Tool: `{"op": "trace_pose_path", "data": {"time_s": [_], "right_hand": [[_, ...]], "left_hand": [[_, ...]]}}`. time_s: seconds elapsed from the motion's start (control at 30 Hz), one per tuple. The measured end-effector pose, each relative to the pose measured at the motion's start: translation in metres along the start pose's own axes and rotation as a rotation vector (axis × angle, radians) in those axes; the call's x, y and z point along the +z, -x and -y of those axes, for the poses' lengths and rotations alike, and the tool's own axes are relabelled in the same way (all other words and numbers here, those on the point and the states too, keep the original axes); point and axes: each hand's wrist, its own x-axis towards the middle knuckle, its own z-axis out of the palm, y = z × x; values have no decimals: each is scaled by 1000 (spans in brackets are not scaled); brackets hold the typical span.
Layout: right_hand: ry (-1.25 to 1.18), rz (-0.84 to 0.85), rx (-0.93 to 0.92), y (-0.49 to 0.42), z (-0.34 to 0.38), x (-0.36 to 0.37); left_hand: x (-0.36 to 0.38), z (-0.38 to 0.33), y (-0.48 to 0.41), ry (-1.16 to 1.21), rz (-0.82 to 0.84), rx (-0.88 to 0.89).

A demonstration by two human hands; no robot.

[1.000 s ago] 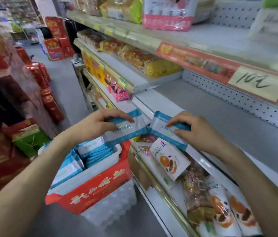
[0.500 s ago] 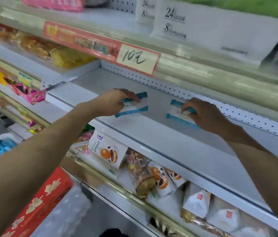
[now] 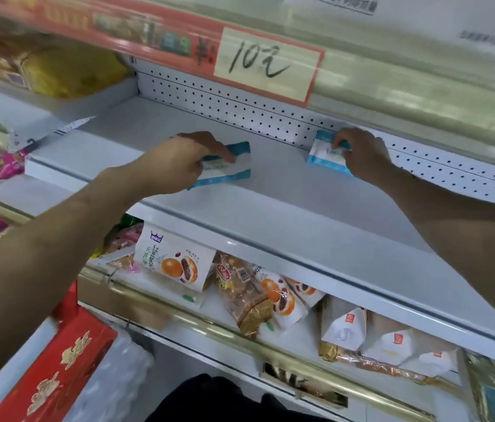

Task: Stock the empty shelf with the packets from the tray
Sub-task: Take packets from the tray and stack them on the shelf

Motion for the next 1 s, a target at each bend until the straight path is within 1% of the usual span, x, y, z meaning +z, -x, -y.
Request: {"op": "trace_pose_path", "data": {"time_s": [0.17,0.3,0.4,0.6,0.67,0.8,0.93,1.0], "right_hand": [[72,-78,6,-15,-5,13],[143,-82,22,-21,-18,18],[167,-119,-25,-21,-20,16],[290,-138,-131,-14,-19,20],[299,-162,-141,-12,-17,21],[256,-128,-68,-16,-21,25],[140,-115,-26,-22,-21,26],[113,-113,50,-23,-22,25]], "left_hand": [[-15,19,13,-9,1,19],[-22,27,15,-37,-4,51],[-23,30,11,-45,-11,71],[-23,27,1,-69,-12,113],[-24,26,-2,-68,-10,107],[-25,25,-4,-76,-1,103],[-27,23,-5,-71,12,100],[-28,23,-4,-67,3,91]]}}
